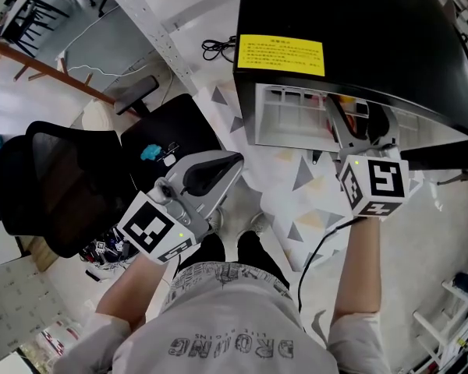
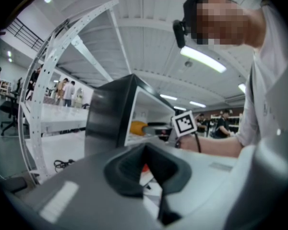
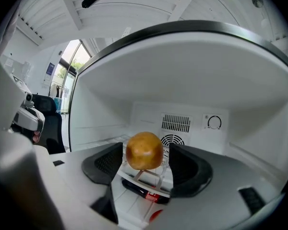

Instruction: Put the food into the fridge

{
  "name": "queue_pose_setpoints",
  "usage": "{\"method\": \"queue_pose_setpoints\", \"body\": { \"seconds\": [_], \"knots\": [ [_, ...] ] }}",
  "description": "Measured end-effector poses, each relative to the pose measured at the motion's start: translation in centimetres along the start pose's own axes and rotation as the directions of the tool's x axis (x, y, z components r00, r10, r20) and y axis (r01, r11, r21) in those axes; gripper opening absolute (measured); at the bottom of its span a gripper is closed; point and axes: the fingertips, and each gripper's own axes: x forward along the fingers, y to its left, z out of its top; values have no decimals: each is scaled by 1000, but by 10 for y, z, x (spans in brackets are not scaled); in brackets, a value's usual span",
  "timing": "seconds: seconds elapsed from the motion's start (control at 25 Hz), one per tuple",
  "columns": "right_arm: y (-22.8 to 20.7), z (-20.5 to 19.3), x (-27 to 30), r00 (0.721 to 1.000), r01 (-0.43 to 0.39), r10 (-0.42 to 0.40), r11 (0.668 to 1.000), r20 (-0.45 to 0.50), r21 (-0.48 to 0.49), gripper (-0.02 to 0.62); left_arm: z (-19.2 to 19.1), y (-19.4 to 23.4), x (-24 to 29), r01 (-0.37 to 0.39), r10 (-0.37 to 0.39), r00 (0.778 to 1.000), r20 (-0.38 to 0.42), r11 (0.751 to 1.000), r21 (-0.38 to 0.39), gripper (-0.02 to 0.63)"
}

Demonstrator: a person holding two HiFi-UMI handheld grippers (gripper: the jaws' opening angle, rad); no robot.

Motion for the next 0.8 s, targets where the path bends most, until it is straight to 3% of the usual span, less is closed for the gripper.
{"method": "queue_pose_setpoints", "body": {
  "seconds": [0.56, 0.64, 0.8],
  "knots": [
    [21, 8, -57, 998, 54, -56, 996, 28, 66, 271, 7, -15, -23, 85, -86, 996, 7, 996, 33, 6],
    [28, 8, -65, 998, 61, -64, 995, 30, 77, 222, 7, -16, -29, 97, -98, 995, 7, 995, 37, 6],
    [42, 12, -80, 997, 69, -73, 992, 35, 102, 196, 11, -19, -40, 121, -122, 992, 13, 991, 48, 6]
  ]
}}
